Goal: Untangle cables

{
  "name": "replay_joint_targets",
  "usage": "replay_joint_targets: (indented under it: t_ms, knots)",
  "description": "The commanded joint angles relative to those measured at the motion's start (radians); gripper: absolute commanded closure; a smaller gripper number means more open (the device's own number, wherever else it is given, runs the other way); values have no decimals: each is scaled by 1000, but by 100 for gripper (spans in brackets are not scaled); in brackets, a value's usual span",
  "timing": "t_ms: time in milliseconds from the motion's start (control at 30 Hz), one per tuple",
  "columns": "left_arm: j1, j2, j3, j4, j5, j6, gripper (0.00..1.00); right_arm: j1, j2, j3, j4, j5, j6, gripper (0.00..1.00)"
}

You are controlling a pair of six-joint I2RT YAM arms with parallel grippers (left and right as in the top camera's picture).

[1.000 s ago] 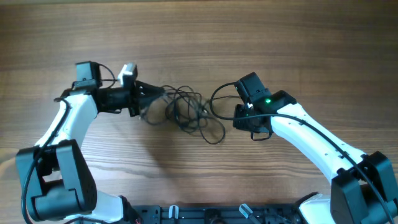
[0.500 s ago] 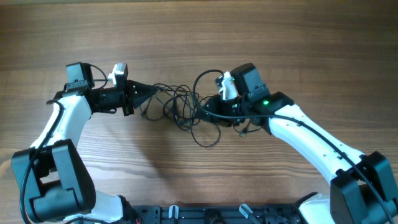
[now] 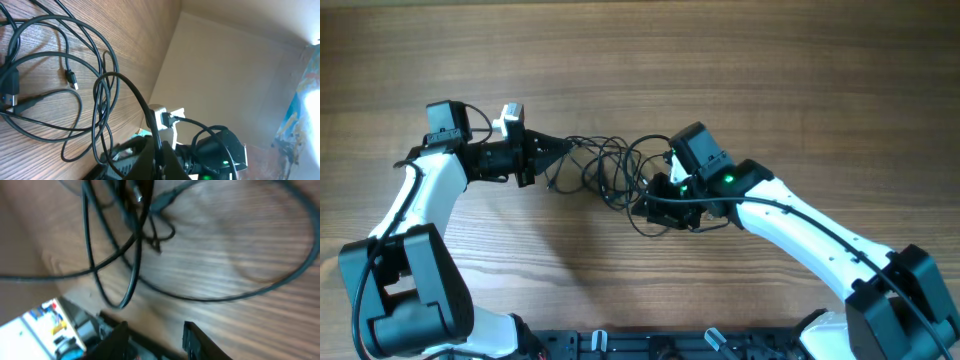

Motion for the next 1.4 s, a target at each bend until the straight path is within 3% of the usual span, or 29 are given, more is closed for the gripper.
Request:
replay_joint_targets:
  t_ms: [0,400,500,600,733,867,1000,1167,1367]
  knots:
    - [-4,-7,5,-4,-3,24,96,5,-2,-18,75,69,47,62]
    - [-4,-7,5,-4,-3,24,96,29,60,-18,160,116,126,64]
    - [-4,-7,5,-4,-3,24,96,45,76,-18,199,87,125,78]
    - [-4,-7,5,-4,-3,24,96,66,77,-18,201,89,124,81]
    - [-4,-7,5,-4,-3,24,96,68,77,-18,166,117,107,96]
    - [24,-7,5,-2,-25,24,96,64,77,-18,-40,315,-32,96]
    - [125,-7,5,-3,-32,20,96,46,77,-18,-259,539,-36,96]
    - [266,-7,5,-3,-32,16,96,34,77,-18,-263,583,-39,94]
    - [325,-7,5,-64,-32,41,96,34,77,-18,-235,581,-39,94]
